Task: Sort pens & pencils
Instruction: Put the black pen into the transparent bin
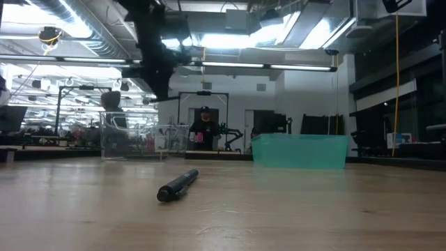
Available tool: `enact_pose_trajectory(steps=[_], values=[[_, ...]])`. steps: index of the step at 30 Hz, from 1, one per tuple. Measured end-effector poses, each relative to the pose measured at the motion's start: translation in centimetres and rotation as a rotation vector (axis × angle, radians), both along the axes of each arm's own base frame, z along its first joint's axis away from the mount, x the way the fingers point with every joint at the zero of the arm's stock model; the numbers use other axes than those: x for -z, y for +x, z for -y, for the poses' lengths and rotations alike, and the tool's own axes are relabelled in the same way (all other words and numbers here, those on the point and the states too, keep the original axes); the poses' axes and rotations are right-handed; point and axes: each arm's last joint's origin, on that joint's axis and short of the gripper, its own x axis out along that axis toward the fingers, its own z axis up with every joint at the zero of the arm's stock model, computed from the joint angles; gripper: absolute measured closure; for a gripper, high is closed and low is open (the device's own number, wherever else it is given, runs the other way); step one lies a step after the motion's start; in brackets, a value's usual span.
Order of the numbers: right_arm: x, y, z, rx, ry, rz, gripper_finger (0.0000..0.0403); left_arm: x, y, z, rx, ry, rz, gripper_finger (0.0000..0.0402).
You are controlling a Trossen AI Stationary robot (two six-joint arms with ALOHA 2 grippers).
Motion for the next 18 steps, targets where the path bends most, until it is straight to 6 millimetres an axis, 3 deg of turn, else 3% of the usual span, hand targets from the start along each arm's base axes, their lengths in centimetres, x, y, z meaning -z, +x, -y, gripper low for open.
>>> enact_pose_trajectory(steps=[8,18], values=[[0.0,0.0,0.0,0.001,0.0,0.0,0.0397,3.0,0.6,-1.8,0.032,-0.043,-0.121,0.0385],[0.0,0.0,0.0,0.002,0.002,0.0,0.0383,7.0,1.3,-3.2,-0.003,-0.096,-0.284,0.0385]])
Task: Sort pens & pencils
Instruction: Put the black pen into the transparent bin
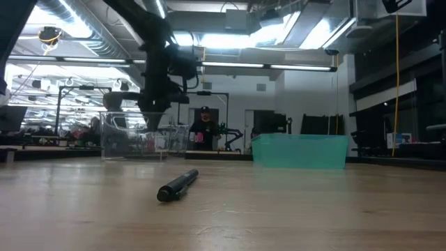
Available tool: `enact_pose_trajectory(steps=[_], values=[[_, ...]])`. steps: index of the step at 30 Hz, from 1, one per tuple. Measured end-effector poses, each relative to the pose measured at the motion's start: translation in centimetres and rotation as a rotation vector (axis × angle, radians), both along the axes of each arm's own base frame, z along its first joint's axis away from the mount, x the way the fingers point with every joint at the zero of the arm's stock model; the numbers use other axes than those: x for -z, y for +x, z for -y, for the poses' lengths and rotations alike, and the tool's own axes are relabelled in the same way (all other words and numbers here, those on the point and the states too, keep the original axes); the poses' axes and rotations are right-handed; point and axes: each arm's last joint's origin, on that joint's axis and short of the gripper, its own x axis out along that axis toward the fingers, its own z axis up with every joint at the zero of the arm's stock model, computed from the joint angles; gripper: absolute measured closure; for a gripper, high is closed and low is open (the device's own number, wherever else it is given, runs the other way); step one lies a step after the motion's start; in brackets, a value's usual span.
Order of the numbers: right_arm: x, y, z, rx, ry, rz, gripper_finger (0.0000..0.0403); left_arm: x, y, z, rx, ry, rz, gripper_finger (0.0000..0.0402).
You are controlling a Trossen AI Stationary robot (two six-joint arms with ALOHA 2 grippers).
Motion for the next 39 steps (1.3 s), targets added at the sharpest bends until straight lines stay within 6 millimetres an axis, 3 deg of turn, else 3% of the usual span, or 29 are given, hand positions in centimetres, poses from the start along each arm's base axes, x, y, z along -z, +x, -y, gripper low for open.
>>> enact_pose_trajectory(steps=[6,13,21,26,32,39], values=[[0.0,0.0,0.0,-0.001,-0.002,0.001,0.0382,1.9,0.4,-0.5,0.001,-0.037,-0.045,0.0385],[0.3,0.1,0.0,0.0,-0.005,-0.012,0.0382,2.2,0.1,-1.2,0.019,-0.045,-0.056,0.0383],[0.4,0.2,-0.1,0.011,0.014,-0.027,0.0382,2.2,0.1,-1.2,0.026,-0.07,-0.034,0.0291],[0.4,0.2,-0.1,0.015,0.023,-0.03,0.0382,2.2,0.1,-1.1,-0.056,-0.087,-0.003,0.0261],[0.4,0.2,-0.1,0.02,0.034,-0.034,0.0382,0.3,-0.1,-0.6,-0.116,-0.146,0.113,0.0261],[0.4,0.2,-0.1,0.02,0.035,-0.033,0.0382,-3.5,0.4,0.3,-0.106,-0.097,0.227,0.0262]])
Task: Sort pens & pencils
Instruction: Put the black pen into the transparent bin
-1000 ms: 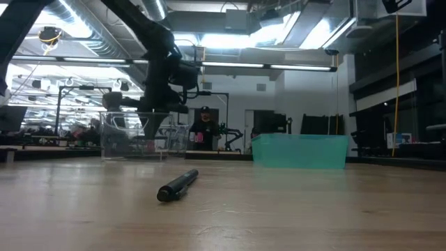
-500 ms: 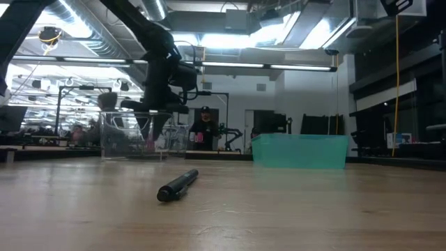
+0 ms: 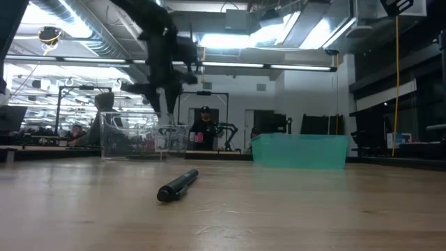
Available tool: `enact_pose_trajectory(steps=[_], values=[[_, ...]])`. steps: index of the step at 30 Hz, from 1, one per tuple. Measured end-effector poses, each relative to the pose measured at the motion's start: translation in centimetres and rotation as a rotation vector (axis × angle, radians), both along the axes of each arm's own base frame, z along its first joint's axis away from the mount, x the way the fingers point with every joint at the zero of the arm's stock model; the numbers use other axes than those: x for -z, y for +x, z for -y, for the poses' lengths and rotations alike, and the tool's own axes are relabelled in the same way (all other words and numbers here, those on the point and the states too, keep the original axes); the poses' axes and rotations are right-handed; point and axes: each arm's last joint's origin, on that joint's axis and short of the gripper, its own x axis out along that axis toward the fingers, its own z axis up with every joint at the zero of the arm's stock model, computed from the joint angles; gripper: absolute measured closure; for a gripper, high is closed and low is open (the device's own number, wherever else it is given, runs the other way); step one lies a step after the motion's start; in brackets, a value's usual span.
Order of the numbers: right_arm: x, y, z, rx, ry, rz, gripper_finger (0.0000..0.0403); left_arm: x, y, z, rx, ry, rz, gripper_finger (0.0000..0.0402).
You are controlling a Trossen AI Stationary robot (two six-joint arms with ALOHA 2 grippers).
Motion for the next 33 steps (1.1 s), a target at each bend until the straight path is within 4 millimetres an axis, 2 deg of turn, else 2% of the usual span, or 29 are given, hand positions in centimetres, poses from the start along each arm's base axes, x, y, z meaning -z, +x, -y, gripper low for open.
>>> enact_pose_trajectory(steps=[5,10,18,26,33], values=[[0.0,0.0,0.0,0.0,0.0,0.0,0.0382,-3.3,0.8,2.0,-0.009,0.004,0.055,0.0263],[0.0,0.0,0.0,0.001,0.0,0.0,0.0382,-5.0,3.0,6.0,0.037,-0.003,0.103,0.0263],[0.0,0.0,0.0,0.012,0.024,-0.007,0.0382,-5.4,5.8,13.5,0.236,0.014,0.115,0.0263],[0.0,0.0,0.0,0.012,0.026,-0.008,0.0382,-5.4,6.6,20.2,0.237,0.074,0.128,0.0263],[0.0,0.0,0.0,0.013,0.026,-0.007,0.0382,-5.8,7.0,25.3,0.246,0.189,0.227,0.0263]])
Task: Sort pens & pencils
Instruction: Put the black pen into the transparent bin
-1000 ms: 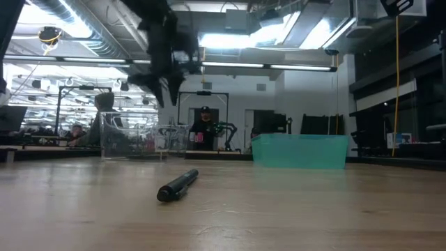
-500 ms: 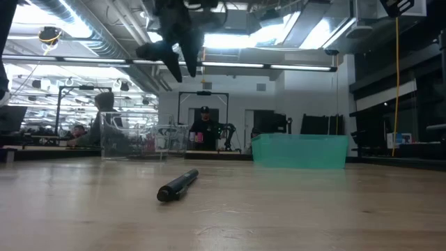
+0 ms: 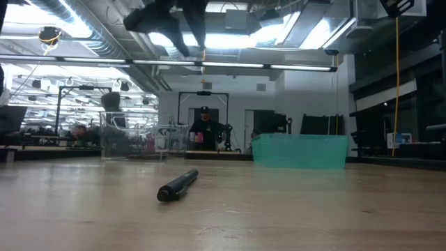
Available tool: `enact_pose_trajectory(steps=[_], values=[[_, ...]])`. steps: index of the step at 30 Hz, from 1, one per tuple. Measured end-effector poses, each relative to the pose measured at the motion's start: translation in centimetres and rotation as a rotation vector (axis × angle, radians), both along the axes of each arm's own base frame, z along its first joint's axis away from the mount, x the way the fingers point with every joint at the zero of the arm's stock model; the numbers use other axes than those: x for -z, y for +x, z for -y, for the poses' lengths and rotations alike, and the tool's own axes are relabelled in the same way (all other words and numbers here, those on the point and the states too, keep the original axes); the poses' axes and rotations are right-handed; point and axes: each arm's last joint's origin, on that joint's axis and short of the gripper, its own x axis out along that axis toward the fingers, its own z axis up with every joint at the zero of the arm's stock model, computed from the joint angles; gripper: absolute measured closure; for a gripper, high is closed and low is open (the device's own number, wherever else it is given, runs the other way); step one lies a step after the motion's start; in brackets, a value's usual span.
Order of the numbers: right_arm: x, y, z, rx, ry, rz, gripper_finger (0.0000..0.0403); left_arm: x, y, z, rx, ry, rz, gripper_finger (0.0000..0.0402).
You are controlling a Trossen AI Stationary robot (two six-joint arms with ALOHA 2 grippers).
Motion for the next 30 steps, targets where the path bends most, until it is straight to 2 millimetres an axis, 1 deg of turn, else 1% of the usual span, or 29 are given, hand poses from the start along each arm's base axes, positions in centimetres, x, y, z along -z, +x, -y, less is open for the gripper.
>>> enact_pose_trajectory(steps=[6,9,12,18,23,27,30], values=[[-0.1,0.1,0.1,0.036,0.023,0.002,0.0382,-0.4,0.0,2.7,0.003,0.131,0.1,0.0263],[-0.1,0.0,0.1,0.032,0.015,0.004,0.0382,0.1,0.4,3.5,-0.023,0.134,0.117,0.0263],[-0.1,0.0,0.1,0.031,0.012,0.004,0.0382,1.4,1.1,4.3,-0.037,0.129,0.104,0.0263],[0.0,0.0,0.1,0.03,0.009,-0.001,0.0382,4.9,3.5,5.6,-0.022,0.085,0.079,0.0263],[0.0,0.0,0.1,0.03,0.006,-0.004,0.0382,7.8,5.2,6.4,0.02,-0.005,0.036,0.0263],[0.0,0.0,0.1,0.029,0.005,-0.004,0.0382,10.2,5.6,7.3,0.059,-0.102,-0.051,0.0263],[0.0,0.0,0.1,0.029,0.005,-0.003,0.0382,11.5,5.7,8.0,0.031,-0.169,-0.098,0.0263]])
